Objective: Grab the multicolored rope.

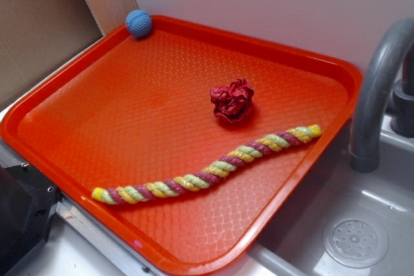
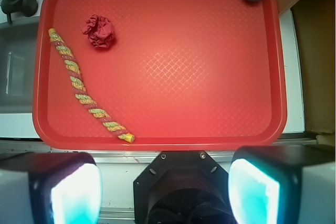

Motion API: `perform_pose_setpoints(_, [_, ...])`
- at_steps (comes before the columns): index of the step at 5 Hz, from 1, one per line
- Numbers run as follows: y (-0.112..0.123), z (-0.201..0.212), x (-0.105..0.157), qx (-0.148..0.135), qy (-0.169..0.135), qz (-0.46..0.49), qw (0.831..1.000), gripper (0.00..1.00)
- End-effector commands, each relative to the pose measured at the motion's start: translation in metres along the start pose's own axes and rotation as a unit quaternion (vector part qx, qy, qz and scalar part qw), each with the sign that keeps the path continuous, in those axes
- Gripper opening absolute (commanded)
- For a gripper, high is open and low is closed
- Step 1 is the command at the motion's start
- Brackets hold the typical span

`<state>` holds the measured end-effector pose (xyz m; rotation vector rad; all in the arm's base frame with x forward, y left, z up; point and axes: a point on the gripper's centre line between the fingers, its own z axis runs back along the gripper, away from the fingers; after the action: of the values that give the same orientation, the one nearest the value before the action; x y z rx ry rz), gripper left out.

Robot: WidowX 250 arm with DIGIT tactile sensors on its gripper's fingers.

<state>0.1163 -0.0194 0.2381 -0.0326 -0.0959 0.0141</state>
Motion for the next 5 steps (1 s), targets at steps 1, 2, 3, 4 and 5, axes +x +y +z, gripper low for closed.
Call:
perform_pose_setpoints(1, [0.000, 0.000, 0.000, 0.000, 0.000, 0.000, 1.000, 1.00])
perform_pose_setpoints(2, [-0.039, -0.004, 0.022, -0.007, -0.020, -0.116, 0.993, 1.00])
perform_pose_setpoints(3, [-0.073, -0.019, 0.037, -0.007, -0.037, -0.200, 0.979, 1.00])
perform_pose_setpoints(4, [-0.098, -0.044, 0.047, 0.008, -0.041, -0.246, 0.968, 1.00])
perform_pose_setpoints(5, [-0.126, -0.087, 0.053, -0.020, -0.011, -0.303, 0.953, 1.00])
